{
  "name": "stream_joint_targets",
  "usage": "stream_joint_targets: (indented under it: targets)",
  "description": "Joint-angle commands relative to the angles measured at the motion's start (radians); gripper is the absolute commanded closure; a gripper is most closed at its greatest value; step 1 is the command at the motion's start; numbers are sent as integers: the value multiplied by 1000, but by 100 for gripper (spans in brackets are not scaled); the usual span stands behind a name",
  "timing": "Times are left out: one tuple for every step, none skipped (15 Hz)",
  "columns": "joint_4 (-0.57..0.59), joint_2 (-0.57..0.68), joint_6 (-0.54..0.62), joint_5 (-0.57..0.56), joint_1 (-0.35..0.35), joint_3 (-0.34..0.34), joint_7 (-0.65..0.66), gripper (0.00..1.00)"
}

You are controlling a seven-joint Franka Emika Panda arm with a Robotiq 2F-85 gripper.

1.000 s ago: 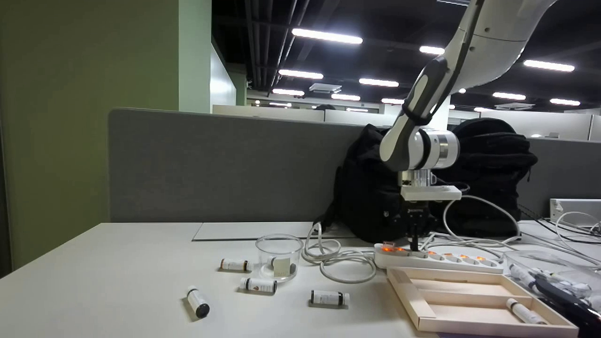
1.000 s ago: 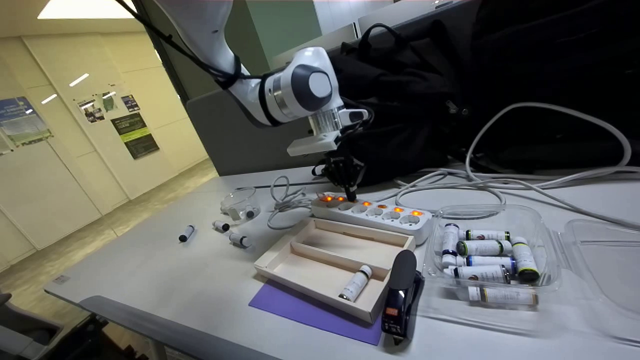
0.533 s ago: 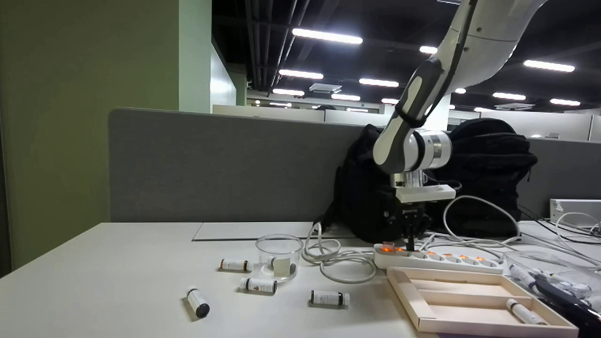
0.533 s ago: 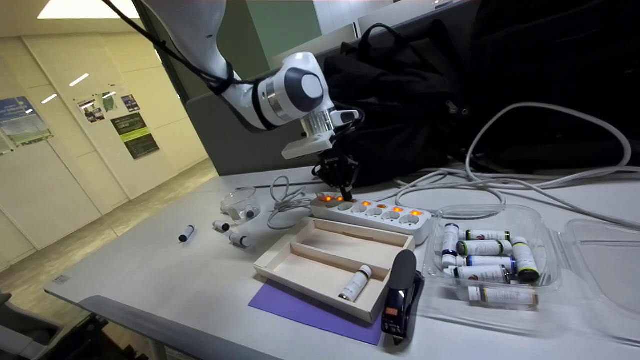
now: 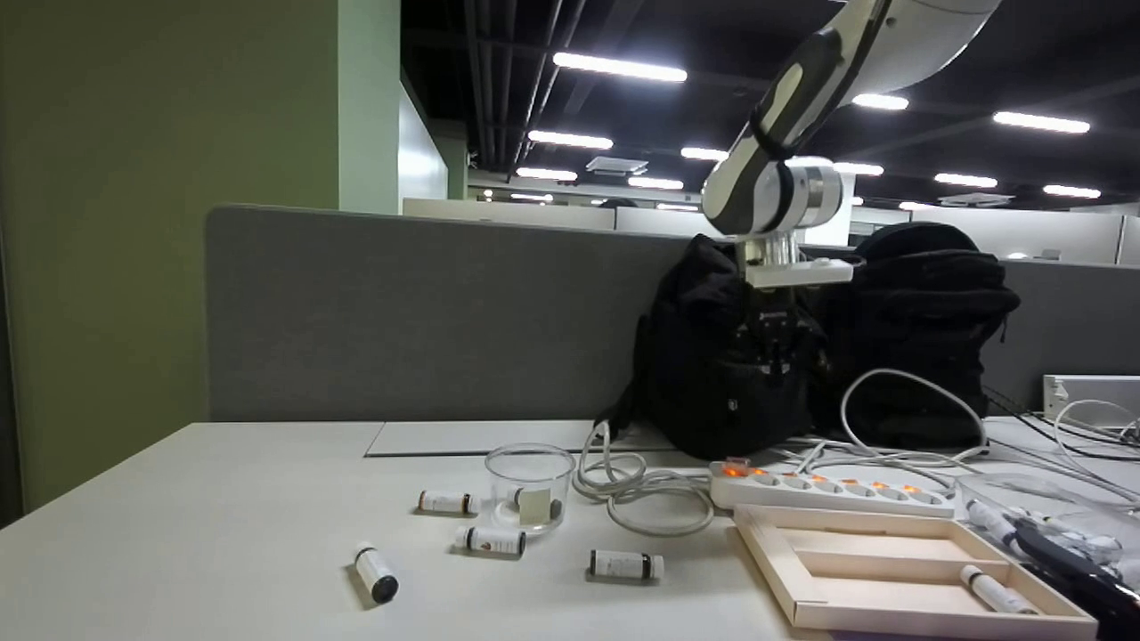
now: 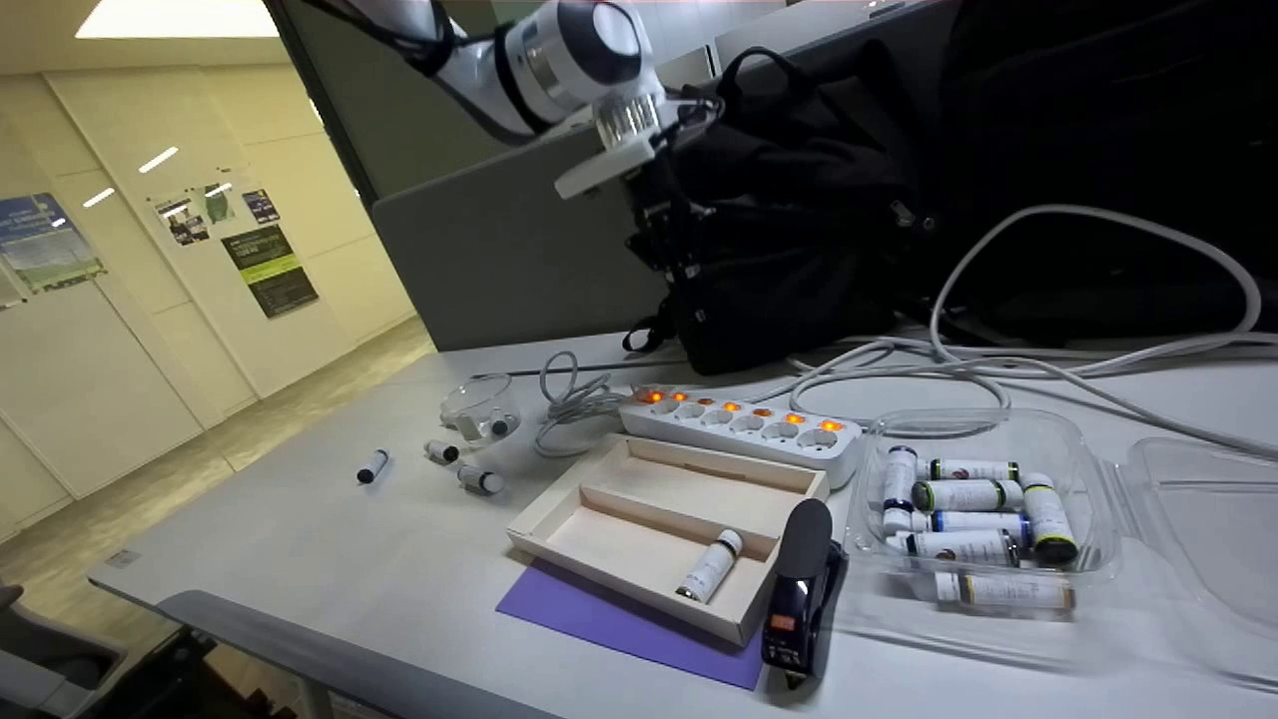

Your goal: Turn off the switch of the second slot from the left on the adapter

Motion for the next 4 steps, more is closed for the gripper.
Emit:
stream_joint_targets:
  targets:
    - [18, -23, -62, -8, -21, 19, -3, 85]
    - [21, -41, -90, -4, -26, 22, -10, 78]
    - [21, -48, -100, -2, -29, 23, -12, 73]
    - [20, -46, -101, -2, -30, 24, -13, 72]
